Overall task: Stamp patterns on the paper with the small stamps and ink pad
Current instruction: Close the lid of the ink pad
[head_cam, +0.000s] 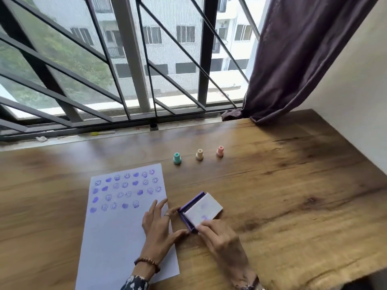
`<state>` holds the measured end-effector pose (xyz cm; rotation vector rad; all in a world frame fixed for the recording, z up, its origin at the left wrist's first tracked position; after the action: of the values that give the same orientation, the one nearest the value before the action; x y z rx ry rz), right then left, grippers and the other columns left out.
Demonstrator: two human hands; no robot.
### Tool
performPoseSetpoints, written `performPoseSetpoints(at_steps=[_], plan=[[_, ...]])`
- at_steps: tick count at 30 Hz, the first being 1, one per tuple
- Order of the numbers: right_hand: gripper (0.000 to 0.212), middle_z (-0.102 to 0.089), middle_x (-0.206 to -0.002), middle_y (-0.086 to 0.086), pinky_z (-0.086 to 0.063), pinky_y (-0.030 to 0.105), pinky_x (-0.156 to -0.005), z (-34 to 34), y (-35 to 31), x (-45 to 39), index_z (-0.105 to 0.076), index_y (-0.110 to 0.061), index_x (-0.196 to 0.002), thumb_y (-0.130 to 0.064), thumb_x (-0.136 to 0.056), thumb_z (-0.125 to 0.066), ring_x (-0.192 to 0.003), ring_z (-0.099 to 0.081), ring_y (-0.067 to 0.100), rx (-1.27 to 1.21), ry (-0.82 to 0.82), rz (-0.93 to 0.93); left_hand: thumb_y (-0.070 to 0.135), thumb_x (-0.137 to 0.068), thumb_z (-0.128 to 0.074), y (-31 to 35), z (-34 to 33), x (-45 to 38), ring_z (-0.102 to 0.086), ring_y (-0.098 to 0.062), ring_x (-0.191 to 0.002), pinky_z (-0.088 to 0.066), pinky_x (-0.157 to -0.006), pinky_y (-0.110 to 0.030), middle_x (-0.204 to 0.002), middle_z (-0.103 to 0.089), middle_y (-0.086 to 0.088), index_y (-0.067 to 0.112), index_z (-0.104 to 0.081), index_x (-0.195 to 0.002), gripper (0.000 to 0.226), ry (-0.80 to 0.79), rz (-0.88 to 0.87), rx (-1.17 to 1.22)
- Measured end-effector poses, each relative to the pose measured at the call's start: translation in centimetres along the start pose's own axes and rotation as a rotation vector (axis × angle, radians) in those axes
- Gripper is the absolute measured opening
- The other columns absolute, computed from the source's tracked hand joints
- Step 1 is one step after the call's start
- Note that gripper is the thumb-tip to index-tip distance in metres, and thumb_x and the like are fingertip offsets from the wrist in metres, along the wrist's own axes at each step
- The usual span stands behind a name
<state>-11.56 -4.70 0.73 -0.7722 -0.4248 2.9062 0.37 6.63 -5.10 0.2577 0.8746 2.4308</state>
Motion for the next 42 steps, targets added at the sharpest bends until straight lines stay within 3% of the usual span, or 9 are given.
performPoseSetpoints(at_steps=[2,4,7,10,13,17,22,30,42], plan=[[0.022,-0.070,-0.086,-0.005,-0.055,0.021,-0.066,-0.7,0.2,0.0,-0.069,-0.022,-0.086,-0.020,-0.067,-0.081,-0.080,-0.067,0.009,-0.050,-0.058,-0.039,0.042,-0.069,-0.074,-0.2,0.6,-0.3,-0.012,-0.024,-0.142,-0.010,-0.112,-0.047,-0.144,-0.037,0.000,0.038,-0.057,-0.114,0.049,0.016,0.001,0.005],[0.024,-0.068,-0.100,-0.006,-0.055,0.021,-0.068,-0.9,1.5,-0.3,-0.067,-0.024,-0.093,-0.026,-0.071,-0.077,-0.089,-0.066,0.010,-0.138,-0.097,-0.221,0.033,-0.074,-0.072,-0.3,1.2,-0.6,-0.016,-0.027,-0.141,-0.013,-0.111,-0.048,-0.141,-0.043,-0.003,0.037,-0.062,-0.107,0.035,0.043,0.007,0.019],[0.051,-0.045,-0.136,-0.002,-0.050,0.029,-0.092,-2.3,3.8,-0.5,-0.054,-0.027,-0.118,-0.045,-0.073,-0.068,-0.122,-0.046,0.016,-0.172,-0.195,-0.513,0.024,-0.080,-0.067,-0.4,1.8,-1.1,-0.018,-0.028,-0.140,-0.015,-0.108,-0.042,-0.137,-0.048,-0.004,0.034,-0.068,-0.098,0.020,0.080,0.022,0.033],[0.077,-0.025,-0.148,0.003,-0.034,0.034,-0.108,-3.7,4.4,-0.7,-0.039,-0.026,-0.133,-0.056,-0.067,-0.066,-0.134,-0.027,0.021,-0.163,-0.339,-0.605,0.020,-0.081,-0.066,-0.5,2.0,-1.6,-0.020,-0.029,-0.140,-0.016,-0.108,-0.040,-0.134,-0.052,-0.005,0.031,-0.072,-0.088,0.014,0.107,0.056,0.051],[0.080,-0.027,-0.146,0.007,-0.029,0.033,-0.109,-4.0,4.2,-1.0,-0.035,-0.022,-0.135,-0.055,-0.068,-0.065,-0.133,-0.027,0.024,-0.134,-0.355,-0.614,0.021,-0.080,-0.067,-0.5,2.1,-1.8,-0.019,-0.028,-0.140,-0.014,-0.106,-0.038,-0.133,-0.053,-0.004,0.031,-0.072,-0.082,0.012,0.112,0.078,0.067],[0.078,-0.032,-0.139,0.008,-0.034,0.030,-0.103,-3.4,3.8,-0.9,-0.034,-0.019,-0.133,-0.053,-0.070,-0.063,-0.126,-0.031,0.023,-0.106,-0.307,-0.596,0.022,-0.078,-0.069,-0.4,2.1,-2.1,-0.018,-0.027,-0.140,-0.014,-0.109,-0.042,-0.132,-0.054,-0.004,0.030,-0.073,-0.078,0.009,0.112,0.091,0.081],[0.079,-0.026,-0.141,0.006,-0.035,0.029,-0.102,-3.3,3.1,0.4,-0.030,-0.021,-0.135,-0.056,-0.071,-0.060,-0.129,-0.026,0.022,-0.093,-0.341,-0.608,0.024,-0.077,-0.070,-0.4,2.2,-1.9,-0.016,-0.025,-0.141,-0.011,-0.109,-0.040,-0.132,-0.054,-0.002,0.030,-0.072,-0.074,0.007,0.132,0.100,0.102],[0.080,-0.025,-0.143,0.006,-0.033,0.028,-0.102,-3.6,3.2,0.1,-0.028,-0.022,-0.136,-0.057,-0.071,-0.059,-0.130,-0.024,0.021,-0.091,-0.353,-0.628,0.025,-0.078,-0.069,-0.3,2.2,-1.8,-0.015,-0.025,-0.141,-0.009,-0.109,-0.038,-0.134,-0.052,-0.001,0.030,-0.072,-0.075,0.006,0.120,0.105,0.099],[0.079,-0.029,-0.142,0.005,-0.032,0.030,-0.104,-4.4,3.1,-1.9,-0.030,-0.023,-0.135,-0.057,-0.070,-0.060,-0.129,-0.027,0.021,-0.083,-0.371,-0.621,0.014,-0.083,-0.062,-0.2,2.0,-1.7,-0.012,-0.026,-0.141,-0.010,-0.113,-0.049,-0.136,-0.050,-0.002,0.032,-0.071,-0.080,0.020,0.087,0.087,0.084]])
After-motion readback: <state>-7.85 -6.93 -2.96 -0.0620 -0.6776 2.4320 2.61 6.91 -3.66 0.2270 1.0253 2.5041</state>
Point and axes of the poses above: each hand's wrist, its own x-axis away from the middle knuckle, its own z-axis out of the back of the hand, y = z × x, the point moved 8 cm from there along -x, towards the middle knuckle
